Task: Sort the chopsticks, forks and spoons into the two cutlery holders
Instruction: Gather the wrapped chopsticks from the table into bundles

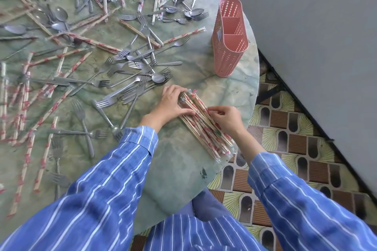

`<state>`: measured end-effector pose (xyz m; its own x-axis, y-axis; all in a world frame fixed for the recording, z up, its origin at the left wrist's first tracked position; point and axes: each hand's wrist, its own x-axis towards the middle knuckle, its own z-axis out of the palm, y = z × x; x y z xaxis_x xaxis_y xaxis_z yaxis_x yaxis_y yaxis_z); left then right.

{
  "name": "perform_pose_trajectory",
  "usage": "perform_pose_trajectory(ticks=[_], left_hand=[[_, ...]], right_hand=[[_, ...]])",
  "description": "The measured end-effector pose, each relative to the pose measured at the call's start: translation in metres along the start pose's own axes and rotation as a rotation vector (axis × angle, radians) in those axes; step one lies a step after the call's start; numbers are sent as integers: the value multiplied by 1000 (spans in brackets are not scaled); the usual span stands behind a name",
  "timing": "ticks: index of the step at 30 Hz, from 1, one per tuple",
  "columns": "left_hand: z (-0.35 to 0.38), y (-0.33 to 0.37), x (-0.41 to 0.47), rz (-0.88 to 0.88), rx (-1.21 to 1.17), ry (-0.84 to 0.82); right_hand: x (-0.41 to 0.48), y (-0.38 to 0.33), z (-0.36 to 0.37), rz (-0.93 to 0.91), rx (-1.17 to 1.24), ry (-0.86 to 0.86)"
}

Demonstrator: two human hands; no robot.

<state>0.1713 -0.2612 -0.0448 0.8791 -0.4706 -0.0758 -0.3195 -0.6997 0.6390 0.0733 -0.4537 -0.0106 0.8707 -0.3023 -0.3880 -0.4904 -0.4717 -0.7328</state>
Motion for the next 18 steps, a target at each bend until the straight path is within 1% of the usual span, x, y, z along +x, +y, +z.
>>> perform_pose_trajectory(ticks=[5,9,13,15,18], left_hand=[[6,1,-18,23,50,80],[9,2,-33,87,106,80],[19,4,-59,39,-31,156],[24,3,-73,11,-83,133],[29,0,-81,40,-73,106]], right_hand=[[0,-8,0,-81,-70,-63],[-3,-2,-2,-116,-102,-124],[-11,10,-1,-114,-130,-182],[-12,11,0,-115,-125,-179],[-10,8,2,-128,-126,-169]])
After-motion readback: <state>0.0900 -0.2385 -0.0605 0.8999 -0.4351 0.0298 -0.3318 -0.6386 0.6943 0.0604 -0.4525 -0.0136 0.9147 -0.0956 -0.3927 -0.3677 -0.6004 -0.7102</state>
